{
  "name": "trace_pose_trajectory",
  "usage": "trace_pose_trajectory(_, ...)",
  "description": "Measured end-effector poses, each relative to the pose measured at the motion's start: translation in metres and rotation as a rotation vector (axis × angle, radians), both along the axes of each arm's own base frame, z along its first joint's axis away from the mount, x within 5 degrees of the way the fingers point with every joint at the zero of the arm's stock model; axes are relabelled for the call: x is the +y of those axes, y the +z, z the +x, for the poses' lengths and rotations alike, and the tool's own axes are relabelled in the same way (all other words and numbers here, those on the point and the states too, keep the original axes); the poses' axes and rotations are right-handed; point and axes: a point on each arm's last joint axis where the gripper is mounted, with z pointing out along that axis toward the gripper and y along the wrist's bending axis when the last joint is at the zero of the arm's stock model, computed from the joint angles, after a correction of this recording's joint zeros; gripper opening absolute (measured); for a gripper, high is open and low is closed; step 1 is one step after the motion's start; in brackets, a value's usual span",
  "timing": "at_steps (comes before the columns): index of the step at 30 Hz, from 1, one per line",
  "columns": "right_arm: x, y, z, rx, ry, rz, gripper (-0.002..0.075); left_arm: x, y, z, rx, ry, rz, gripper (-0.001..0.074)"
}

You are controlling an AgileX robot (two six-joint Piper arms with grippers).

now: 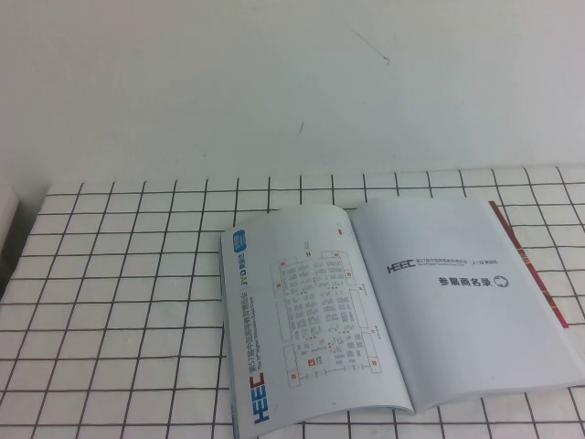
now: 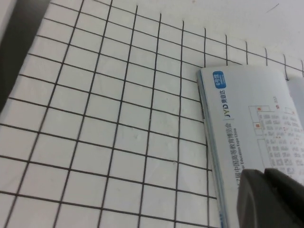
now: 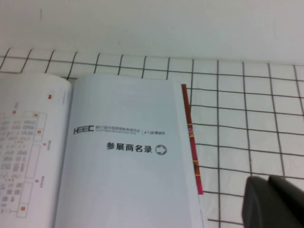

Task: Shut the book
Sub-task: 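Close the open booklet and leave it lying on the table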

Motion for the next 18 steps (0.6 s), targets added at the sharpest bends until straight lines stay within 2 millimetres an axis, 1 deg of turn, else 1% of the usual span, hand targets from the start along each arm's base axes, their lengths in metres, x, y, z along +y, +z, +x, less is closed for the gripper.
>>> trace_pose_trajectory(3,0.007,-0.005,0.007,0.033,0.051,-0.004,-0.0003,-0.006,-0.002,0.011,0.026,-0.019,-0.093,-0.0004)
trace_pose_trajectory(6,0.016,-0.014,0.018,0.083,0.117,-0.03,-0.0003,-0.013,-0.005,0.024,0.055,-0.09,-0.139,-0.0004)
trace_pose_trajectory(12,0.043,-0.037,0.043,0.22,0.326,-0.044,-0.0003,-0.029,-0.017,0.057,0.114,-0.259,-0.237,-0.0004)
trace_pose_trajectory(15,0.055,-0.041,0.053,0.296,0.428,-0.02,-0.0003,-0.037,-0.021,0.072,0.106,-0.338,-0.288,-0.0004)
trace_pose_trajectory(18,0.065,-0.044,0.065,0.366,0.502,0.019,-0.0003,-0.041,-0.026,0.086,0.102,-0.381,-0.322,-0.0004)
